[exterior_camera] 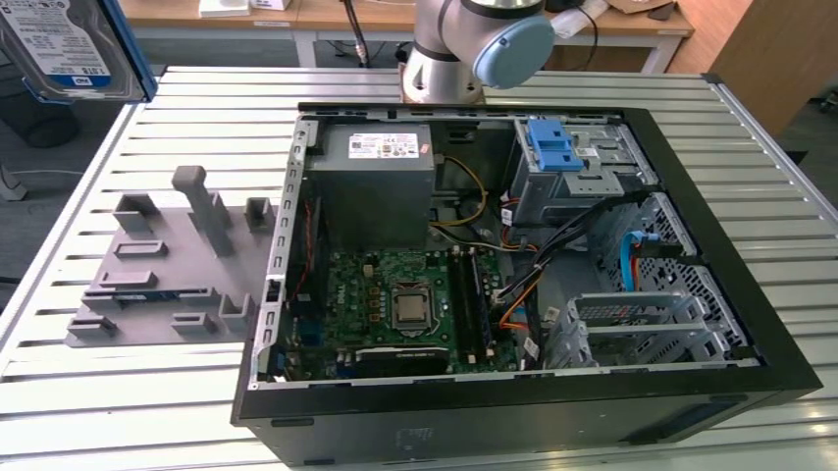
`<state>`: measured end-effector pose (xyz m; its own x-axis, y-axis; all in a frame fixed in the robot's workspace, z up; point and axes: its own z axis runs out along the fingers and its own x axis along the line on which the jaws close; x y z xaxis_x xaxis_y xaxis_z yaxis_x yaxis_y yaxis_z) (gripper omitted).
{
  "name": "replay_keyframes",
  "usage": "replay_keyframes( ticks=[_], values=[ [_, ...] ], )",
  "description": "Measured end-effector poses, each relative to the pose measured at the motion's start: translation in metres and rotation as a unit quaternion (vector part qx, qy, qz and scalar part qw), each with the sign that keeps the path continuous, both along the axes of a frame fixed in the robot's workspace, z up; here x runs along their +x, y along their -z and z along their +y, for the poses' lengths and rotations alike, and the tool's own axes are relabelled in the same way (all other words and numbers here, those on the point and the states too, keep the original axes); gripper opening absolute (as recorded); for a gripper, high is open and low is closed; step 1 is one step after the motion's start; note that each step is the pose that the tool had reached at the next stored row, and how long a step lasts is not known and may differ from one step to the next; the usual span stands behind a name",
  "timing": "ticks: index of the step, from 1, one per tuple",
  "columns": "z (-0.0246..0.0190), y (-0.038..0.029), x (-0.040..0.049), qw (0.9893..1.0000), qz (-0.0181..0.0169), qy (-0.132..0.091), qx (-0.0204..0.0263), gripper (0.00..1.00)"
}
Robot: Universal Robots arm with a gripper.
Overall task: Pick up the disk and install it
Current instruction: 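Pick up the disk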
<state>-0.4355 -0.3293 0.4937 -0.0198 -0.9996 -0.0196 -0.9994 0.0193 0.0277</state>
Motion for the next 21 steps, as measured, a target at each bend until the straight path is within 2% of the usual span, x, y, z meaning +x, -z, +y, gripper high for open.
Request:
replay_keyframes(
  ticks=[21],
  values=[
    [0.0000,-0.0009,0.0000,1.0000,0.0000,0.000,0.0000,0.37]
  ],
)
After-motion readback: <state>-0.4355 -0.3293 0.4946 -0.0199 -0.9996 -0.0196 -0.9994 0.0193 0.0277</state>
